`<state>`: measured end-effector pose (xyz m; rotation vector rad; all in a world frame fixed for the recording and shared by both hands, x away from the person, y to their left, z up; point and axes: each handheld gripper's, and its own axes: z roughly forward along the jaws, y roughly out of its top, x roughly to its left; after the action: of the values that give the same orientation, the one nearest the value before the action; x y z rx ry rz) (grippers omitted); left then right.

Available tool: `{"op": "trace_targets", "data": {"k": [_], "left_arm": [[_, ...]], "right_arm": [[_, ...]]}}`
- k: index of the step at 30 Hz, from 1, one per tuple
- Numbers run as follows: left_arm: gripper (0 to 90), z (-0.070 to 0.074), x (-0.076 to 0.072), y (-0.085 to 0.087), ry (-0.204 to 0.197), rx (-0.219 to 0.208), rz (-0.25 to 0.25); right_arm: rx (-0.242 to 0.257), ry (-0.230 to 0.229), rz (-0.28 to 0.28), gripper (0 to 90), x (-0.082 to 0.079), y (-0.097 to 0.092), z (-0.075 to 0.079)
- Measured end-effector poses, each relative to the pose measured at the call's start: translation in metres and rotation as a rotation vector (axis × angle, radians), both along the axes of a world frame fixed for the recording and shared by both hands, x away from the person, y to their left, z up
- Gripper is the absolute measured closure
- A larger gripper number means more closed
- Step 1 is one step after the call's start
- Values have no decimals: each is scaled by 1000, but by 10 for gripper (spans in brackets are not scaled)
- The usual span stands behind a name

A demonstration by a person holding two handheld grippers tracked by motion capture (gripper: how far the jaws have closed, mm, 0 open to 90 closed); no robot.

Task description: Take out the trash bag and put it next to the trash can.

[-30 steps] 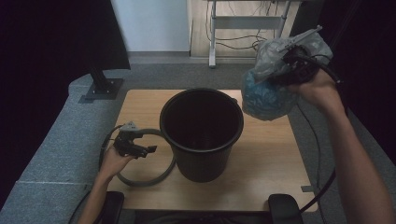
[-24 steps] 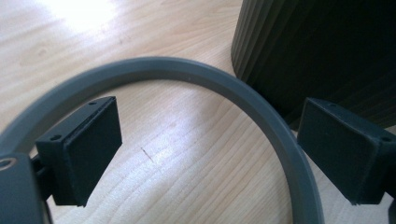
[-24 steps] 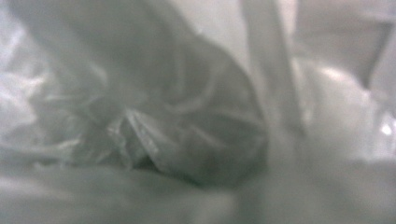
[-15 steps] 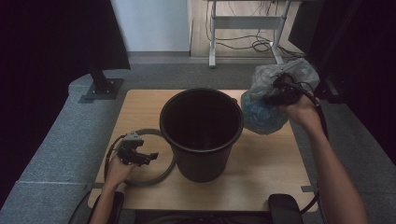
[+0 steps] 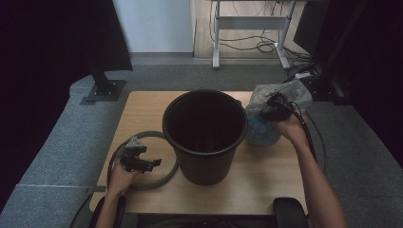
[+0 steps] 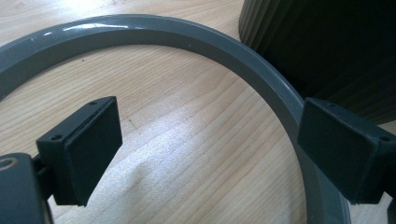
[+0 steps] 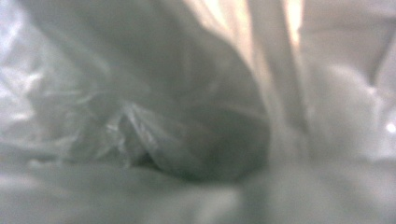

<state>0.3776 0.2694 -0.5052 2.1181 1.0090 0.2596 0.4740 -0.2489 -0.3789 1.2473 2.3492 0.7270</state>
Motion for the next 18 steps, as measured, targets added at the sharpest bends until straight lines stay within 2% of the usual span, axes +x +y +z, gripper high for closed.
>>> {"op": "trace_targets", "data": {"k": [7,10,12,13,15,16,18], "left_arm": [[65,-2,-1,2,4,-23,-2],[65,-3,-1,2,8,-27,-7],[65,-4,-1,3,14,-27,-13],[65,-4,-1,2,19,-29,-16],[64,-6,-1,2,23,-21,-25],[64,-6,-1,2,25,-19,-27],[64,-7,-1,2,27,-21,-29]], "right_arm": [[43,0,-31,681,16,9,-28],[41,-2,-25,625,21,17,-35],[35,-13,-28,526,22,21,-38],[39,-22,-31,426,22,21,-38],[80,-24,-43,175,21,20,-37],[88,-16,-54,143,19,18,-36],[85,-32,-50,140,12,14,-31]]}}
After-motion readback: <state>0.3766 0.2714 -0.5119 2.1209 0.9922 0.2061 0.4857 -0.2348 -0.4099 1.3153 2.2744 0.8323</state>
